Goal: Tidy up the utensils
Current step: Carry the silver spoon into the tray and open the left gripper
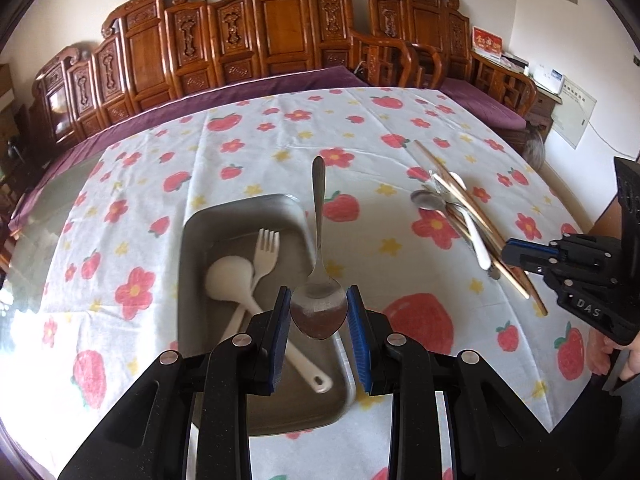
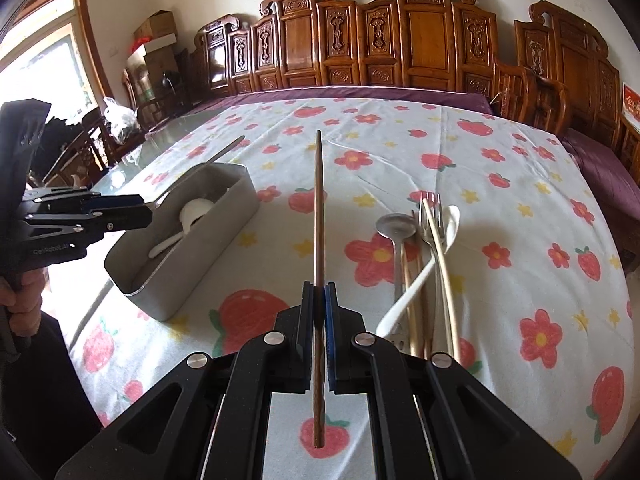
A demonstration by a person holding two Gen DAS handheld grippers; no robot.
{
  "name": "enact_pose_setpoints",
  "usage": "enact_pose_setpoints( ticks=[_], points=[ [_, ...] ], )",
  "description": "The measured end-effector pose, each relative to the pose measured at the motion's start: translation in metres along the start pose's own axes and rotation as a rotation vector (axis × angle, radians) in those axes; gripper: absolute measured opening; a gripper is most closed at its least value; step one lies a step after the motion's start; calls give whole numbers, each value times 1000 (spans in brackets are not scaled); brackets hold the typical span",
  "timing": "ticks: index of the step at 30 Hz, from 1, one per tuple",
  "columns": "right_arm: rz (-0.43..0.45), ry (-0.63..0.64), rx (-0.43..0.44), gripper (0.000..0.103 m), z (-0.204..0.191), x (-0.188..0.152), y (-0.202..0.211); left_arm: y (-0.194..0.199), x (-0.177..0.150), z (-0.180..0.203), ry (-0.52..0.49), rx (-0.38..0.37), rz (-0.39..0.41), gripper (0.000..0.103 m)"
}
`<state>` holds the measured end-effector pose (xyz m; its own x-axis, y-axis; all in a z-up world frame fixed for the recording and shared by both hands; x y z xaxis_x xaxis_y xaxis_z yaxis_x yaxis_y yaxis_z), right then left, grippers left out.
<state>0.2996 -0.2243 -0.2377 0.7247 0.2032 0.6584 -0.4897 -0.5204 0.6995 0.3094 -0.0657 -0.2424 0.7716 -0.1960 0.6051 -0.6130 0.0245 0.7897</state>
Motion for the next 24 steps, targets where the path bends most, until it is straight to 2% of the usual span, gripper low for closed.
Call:
enact_pose_setpoints(
  ticks=[8, 15, 24],
  points=[
    [-1, 8, -8, 6, -10, 2, -5, -22, -21, -33, 42, 28, -49, 26],
    [-20, -6, -2, 6, -6, -4, -10, -40, -40, -35, 52, 28, -88, 27],
    [-46, -21, -17, 6, -3, -13, -16, -45, -41, -38, 74, -1, -91, 27]
  ],
)
Point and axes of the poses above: each gripper's, at about its wrist camera, not at the fingertips, and y roughly against the way its jaws point, z to its right, x to its top, the point moved 10 cm from there along -y, roughly the way its jaws point, and after that the axes turned 7 degrees about x, right-handed, at the moved point
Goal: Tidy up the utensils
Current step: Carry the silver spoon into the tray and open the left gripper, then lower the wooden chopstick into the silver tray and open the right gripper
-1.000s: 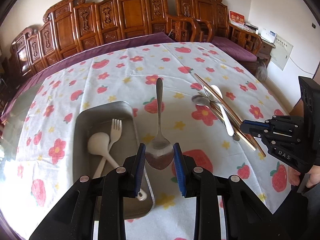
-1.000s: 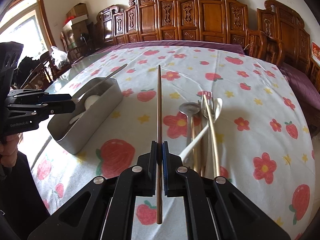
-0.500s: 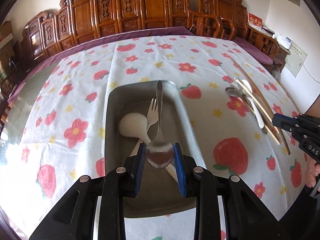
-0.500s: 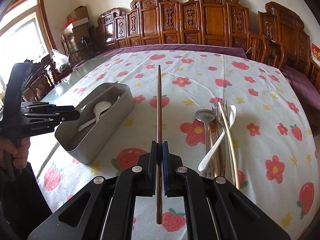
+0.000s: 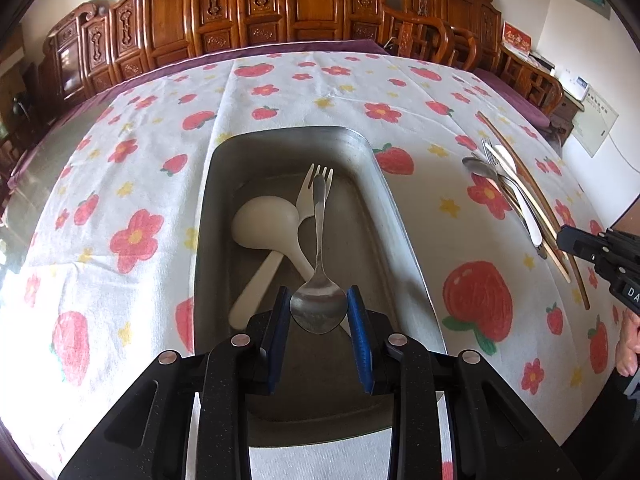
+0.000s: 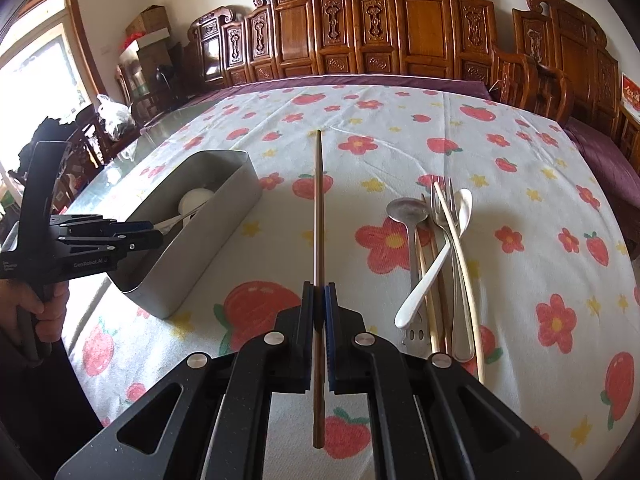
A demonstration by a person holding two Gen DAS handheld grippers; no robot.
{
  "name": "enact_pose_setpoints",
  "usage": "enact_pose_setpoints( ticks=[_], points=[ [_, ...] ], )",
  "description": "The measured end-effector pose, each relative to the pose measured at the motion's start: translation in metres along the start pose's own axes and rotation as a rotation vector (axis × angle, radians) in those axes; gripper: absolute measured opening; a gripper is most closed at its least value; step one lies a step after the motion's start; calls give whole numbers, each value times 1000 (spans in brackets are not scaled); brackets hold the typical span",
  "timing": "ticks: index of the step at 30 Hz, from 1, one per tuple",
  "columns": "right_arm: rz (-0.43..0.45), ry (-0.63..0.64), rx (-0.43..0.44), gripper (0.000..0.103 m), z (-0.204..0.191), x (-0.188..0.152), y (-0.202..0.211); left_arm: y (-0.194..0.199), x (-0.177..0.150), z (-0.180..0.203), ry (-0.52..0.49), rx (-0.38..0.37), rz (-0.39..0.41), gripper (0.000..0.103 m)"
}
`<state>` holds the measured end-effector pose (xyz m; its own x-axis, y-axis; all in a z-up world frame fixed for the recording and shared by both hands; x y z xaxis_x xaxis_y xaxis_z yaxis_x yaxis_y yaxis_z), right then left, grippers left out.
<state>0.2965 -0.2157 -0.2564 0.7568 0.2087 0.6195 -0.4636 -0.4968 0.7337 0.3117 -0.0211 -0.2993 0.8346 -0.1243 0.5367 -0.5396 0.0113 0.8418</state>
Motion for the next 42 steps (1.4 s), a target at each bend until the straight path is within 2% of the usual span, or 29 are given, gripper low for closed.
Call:
enact_pose_setpoints(
  ticks=[2, 4, 10, 17, 19, 21, 23, 29, 35, 42],
  points=[
    [-8, -1, -6, 6, 0, -2, -2, 2, 1, -1, 8, -6, 6, 29],
    [-9, 0, -16, 6, 0, -2, -3, 5, 2, -3, 16, -9, 18, 35],
    [9, -24, -26, 6, -8, 4, 1, 23, 12, -12, 29, -19, 68, 36],
    [27, -27, 27, 6, -48, 26, -5, 44, 23, -40, 45, 15, 144, 44],
    [29, -33, 50, 6, -61, 31, -10, 46, 26, -51, 56, 37, 158, 53],
    [27, -38, 75, 6, -78, 36, -20, 47, 27, -58, 68, 40, 162, 55],
    [19, -39, 94, 6, -92, 41, -29, 48, 29, -67, 88, 42, 170, 64],
    [0, -56, 133, 6, -126, 53, -54, 50, 30, -88, 124, 43, 174, 65],
    [-10, -108, 159, 6, -143, 66, -78, 56, 33, -112, 177, 51, 189, 64],
    [-46, -126, 130, 6, -151, 58, -107, 58, 34, -123, 202, 54, 195, 64]
  ],
)
Point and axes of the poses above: each gripper's, at about its wrist camera, not at the fingertips, and y roughly against the way its jaws point, z to its right, x to its top, the point moved 10 cm from there along -y, roughly the way its jaws point, and after that the axes turned 7 degrees about x, right-handed, at the moved point
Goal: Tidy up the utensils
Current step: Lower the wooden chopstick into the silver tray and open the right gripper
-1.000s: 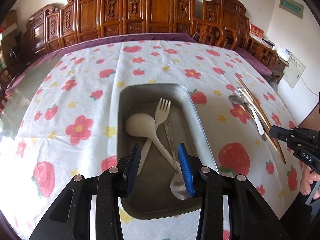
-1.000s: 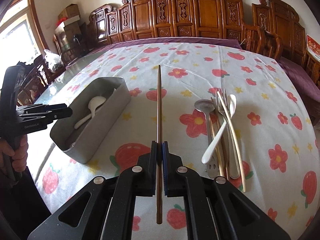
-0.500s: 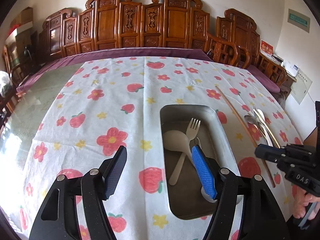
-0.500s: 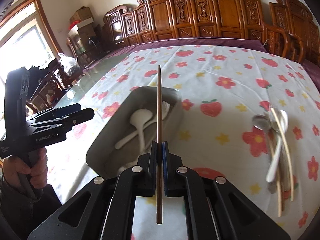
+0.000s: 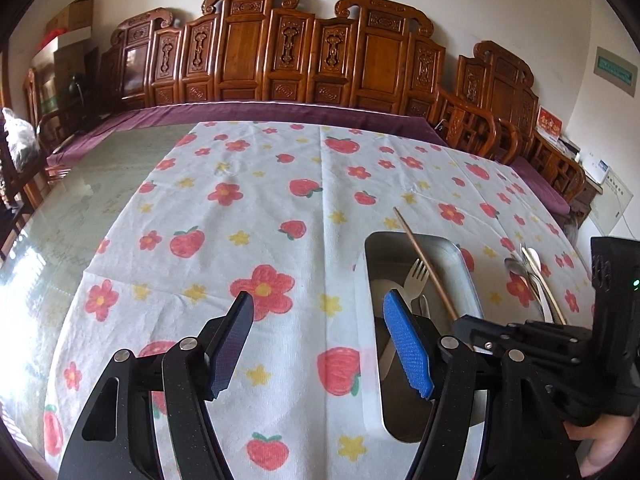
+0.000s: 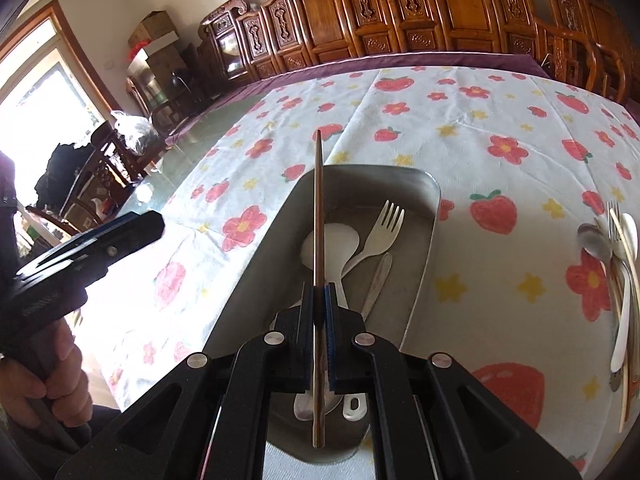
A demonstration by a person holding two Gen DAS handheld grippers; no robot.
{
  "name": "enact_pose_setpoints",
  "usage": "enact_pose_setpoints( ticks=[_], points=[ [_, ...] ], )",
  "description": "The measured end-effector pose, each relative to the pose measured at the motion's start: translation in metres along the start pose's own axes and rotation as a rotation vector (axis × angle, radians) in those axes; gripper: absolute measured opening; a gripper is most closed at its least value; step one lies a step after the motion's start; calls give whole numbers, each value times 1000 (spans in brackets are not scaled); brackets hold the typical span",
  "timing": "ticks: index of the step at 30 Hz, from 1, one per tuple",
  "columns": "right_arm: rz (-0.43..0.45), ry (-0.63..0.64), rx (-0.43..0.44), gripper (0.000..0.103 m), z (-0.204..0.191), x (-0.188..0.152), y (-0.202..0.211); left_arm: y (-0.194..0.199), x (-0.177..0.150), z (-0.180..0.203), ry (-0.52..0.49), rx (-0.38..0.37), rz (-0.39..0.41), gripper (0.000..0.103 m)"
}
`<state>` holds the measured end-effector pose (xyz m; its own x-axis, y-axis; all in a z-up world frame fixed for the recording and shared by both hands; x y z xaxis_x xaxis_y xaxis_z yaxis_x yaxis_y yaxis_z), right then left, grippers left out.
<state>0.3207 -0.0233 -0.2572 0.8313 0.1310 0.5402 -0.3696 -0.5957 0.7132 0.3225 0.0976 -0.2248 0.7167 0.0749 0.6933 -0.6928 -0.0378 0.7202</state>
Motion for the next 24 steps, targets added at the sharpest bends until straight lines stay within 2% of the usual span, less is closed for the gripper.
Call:
enact_pose_setpoints(
  ticks=[6, 12, 17, 24],
  points=[
    [-16, -23, 2, 7, 6, -7, -14, 0, 0, 1, -9, 0, 0, 64],
    [-10, 24, 3, 10, 3, -12, -11, -1, -2, 6, -18, -2, -2, 64],
    [39, 64, 1, 10, 10, -7, 18, 0, -5, 17, -31, -16, -6, 64],
    [83, 108, -85, 10, 56, -9, 79, 6, -7, 50, -75, -48, 2, 65]
  ],
)
Point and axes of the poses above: each gripper's, at about its wrist camera, not at the fingertips, and y roughly against the way its jaws point, z to its right, x to its top, the point moved 10 cm from there along -y, roughly the way its jaws point, and after that the axes turned 7 degrees about x, right-handed, at the moved point
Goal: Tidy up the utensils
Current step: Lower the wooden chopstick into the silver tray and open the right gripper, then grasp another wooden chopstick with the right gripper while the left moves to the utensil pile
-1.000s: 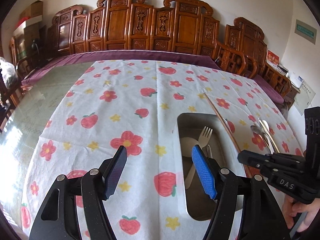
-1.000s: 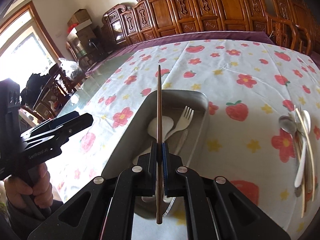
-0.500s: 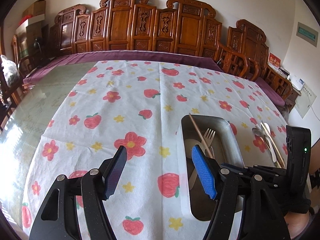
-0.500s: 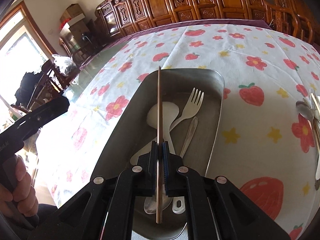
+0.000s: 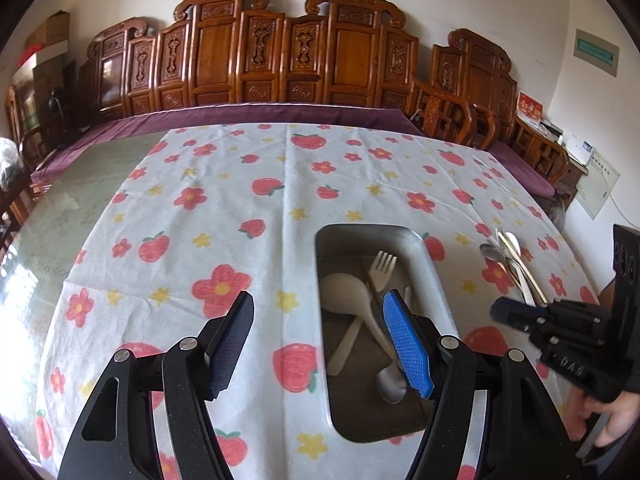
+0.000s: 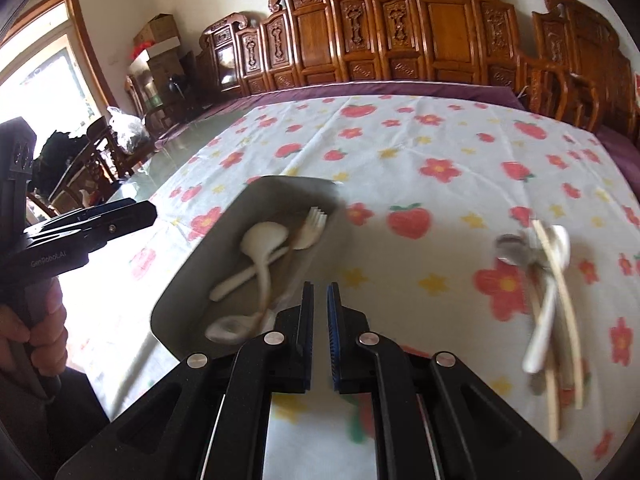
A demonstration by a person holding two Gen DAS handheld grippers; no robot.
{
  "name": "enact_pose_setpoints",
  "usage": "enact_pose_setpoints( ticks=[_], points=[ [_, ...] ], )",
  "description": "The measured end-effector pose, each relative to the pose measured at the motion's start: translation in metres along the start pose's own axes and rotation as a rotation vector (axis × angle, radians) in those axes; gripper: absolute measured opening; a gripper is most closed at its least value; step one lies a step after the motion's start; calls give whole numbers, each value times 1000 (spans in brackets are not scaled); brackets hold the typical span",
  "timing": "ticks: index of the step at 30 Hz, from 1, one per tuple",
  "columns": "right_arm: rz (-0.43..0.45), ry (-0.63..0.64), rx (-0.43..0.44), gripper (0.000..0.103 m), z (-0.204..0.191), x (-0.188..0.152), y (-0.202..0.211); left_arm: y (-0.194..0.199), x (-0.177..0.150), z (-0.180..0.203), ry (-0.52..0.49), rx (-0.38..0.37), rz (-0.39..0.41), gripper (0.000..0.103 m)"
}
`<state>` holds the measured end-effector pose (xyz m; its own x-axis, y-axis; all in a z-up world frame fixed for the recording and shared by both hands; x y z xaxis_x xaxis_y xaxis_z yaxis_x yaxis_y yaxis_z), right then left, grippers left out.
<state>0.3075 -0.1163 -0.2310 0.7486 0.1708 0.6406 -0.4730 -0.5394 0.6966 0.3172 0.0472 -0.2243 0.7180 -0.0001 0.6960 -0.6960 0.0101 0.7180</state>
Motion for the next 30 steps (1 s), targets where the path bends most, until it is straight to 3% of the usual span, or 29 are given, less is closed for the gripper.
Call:
enact_pose_setpoints(
  ticks=[14, 20, 23, 30],
  points=[
    [62, -48, -263, 12, 140, -24, 91, 11, -20, 89, -108, -97, -4, 65],
    [36, -87, -272, 13, 164, -39, 76, 14, -29, 118, -146, -121, 1, 65],
    [24, -75, -276, 24, 168, -42, 64, 14, -35, 126, -158, -132, -7, 65],
    [-21, -96, -277, 24, 198, -46, 41, 9, -45, 136, -173, -138, -26, 65]
  ],
)
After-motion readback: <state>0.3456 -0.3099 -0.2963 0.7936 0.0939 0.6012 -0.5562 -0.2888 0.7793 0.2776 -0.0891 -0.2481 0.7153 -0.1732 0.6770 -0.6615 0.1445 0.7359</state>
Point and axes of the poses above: each gripper's, at about its wrist camera, not at the fingertips, and y roughly against the way its jaws point, z to its right, x to its top, the point moved 10 cm from there along -y, roughly the way its jaws point, and after that the axes turned 7 degrees about x, right-handed, at the moved point
